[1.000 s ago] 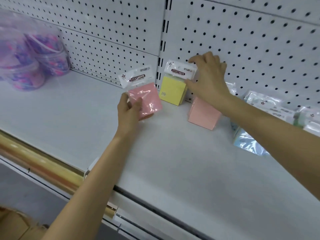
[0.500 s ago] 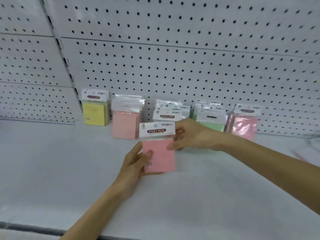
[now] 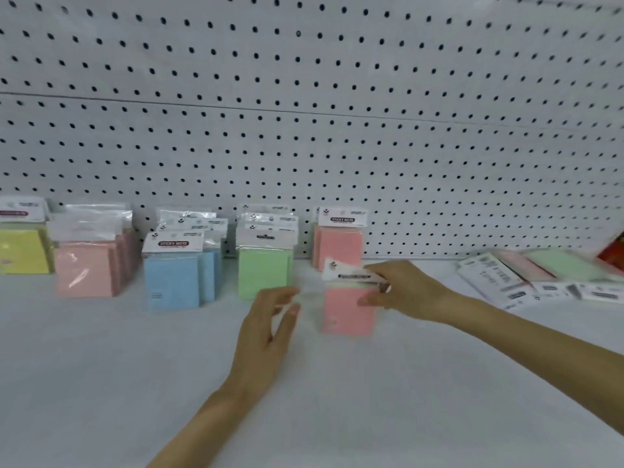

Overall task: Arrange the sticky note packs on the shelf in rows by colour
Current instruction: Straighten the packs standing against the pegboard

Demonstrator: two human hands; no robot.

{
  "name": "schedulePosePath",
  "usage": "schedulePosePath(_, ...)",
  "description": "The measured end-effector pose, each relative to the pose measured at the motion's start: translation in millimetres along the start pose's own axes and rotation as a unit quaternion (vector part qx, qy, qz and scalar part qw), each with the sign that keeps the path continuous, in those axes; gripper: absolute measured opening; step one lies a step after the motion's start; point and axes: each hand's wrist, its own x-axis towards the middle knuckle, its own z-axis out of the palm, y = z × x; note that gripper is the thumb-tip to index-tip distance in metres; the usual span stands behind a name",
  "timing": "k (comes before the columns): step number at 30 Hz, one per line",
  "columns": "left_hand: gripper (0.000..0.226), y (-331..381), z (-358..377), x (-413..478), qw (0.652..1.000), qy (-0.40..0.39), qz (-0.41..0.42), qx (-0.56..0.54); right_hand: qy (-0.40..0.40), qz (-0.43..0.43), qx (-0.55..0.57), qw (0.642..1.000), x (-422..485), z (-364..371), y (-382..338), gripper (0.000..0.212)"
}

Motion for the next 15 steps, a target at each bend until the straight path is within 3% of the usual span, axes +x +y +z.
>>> schedulePosePath(3, 0.034, -11, -10, 7, 0.975, 0.036, 0.068, 0.208, 0.055, -0.008, -0.014, 0.998, 14, -8, 24, 0.022)
schedulePosePath(5, 0.040, -19, -15, 11, 0.954, 0.037, 0.072, 0.288, 0.080, -0.018, -0.048, 0.995, 27, -10, 28, 0.021)
schedulePosePath(15, 0.051, -22, -9, 13, 0.902, 0.016, 0.078, 0.425, 0.188, -0.051, -0.116, 0.974, 71, 11, 19, 0.041)
